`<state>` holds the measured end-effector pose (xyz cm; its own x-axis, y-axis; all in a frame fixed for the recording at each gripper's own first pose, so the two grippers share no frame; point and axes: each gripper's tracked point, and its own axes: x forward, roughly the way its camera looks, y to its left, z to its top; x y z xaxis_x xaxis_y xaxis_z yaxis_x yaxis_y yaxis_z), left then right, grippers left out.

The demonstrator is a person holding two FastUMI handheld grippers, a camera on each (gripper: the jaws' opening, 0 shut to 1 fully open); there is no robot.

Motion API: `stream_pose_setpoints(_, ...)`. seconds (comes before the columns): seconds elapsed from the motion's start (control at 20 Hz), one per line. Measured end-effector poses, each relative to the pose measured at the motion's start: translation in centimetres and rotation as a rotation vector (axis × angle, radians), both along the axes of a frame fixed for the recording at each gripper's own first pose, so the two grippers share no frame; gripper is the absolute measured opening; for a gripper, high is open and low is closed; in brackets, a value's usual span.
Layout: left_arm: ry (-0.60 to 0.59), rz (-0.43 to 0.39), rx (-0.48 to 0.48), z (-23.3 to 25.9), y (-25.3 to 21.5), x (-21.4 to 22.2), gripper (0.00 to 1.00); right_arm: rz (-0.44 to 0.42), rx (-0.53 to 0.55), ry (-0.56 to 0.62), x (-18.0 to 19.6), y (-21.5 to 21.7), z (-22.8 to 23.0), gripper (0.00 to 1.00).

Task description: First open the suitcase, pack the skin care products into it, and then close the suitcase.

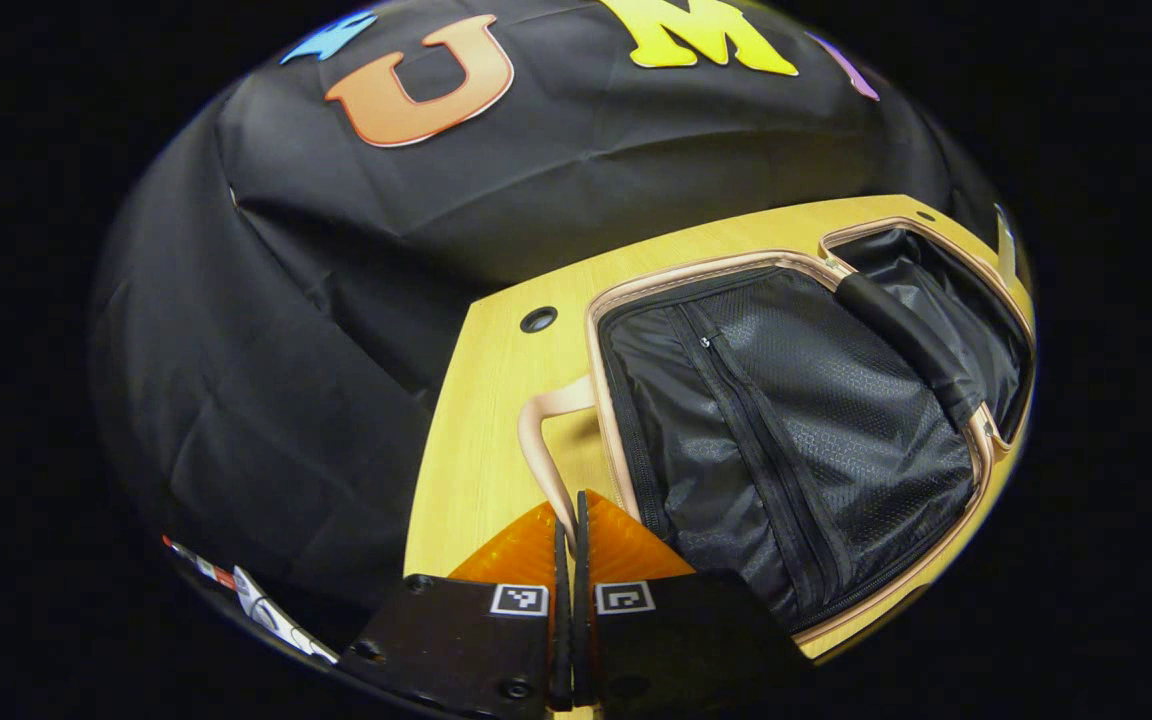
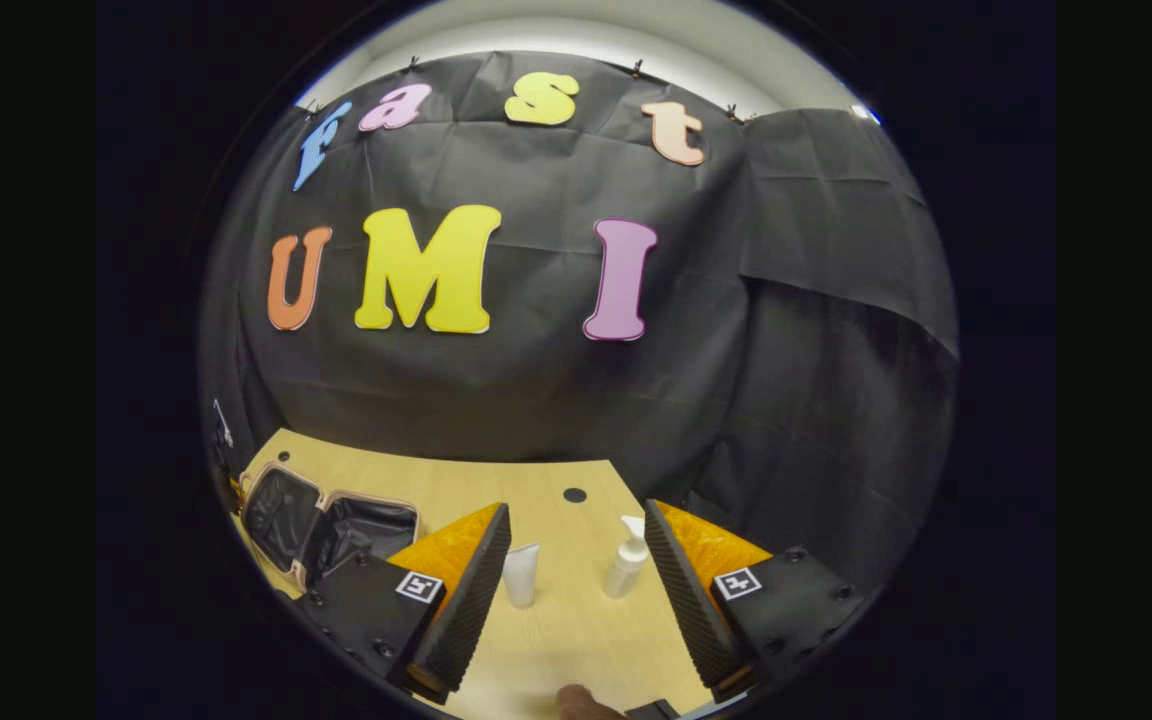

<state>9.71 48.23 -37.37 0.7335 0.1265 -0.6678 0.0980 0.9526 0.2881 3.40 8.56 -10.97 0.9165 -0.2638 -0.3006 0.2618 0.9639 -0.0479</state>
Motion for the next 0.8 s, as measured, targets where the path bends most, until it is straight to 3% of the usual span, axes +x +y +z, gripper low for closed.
stream_pose_setpoints(0.2, -0.018, 0.032, -0.004, -0.4, 1.5, 0.4, 0.18, 0.012, -0.014, 0.028, -0.2, 0.5, -0.8, 0.80)
stream_pose_setpoints(0.3, -0.036, 0.060, -0.007, 0.4, 2.2, -0.2, 0.47, 0.025, -0.016, 0.035, -0.3, 0.7, -1.0, 0.80)
stream_pose_setpoints(0.4, -0.064, 0.063, 0.000, 2.1, 1.8, -0.7, 0.67, 0.029, -0.017, 0.038, -0.2, 0.5, -1.3, 0.80)
stream_pose_setpoints(0.5, -0.106, 0.049, 0.001, 4.7, 0.4, -1.1, 1.00, 0.031, -0.015, 0.040, -0.3, 0.2, -1.7, 0.80)
stream_pose_setpoints(0.7, -0.164, -0.047, -0.081, 8.8, -7.2, -1.8, 0.99, 0.050, -0.002, 0.047, -0.4, -0.6, -2.8, 0.80)
stream_pose_setpoints(0.8, -0.164, -0.082, -0.167, 9.5, -12.5, -2.5, 0.99, 0.072, -0.024, 0.047, -0.2, -0.8, -3.2, 0.80)
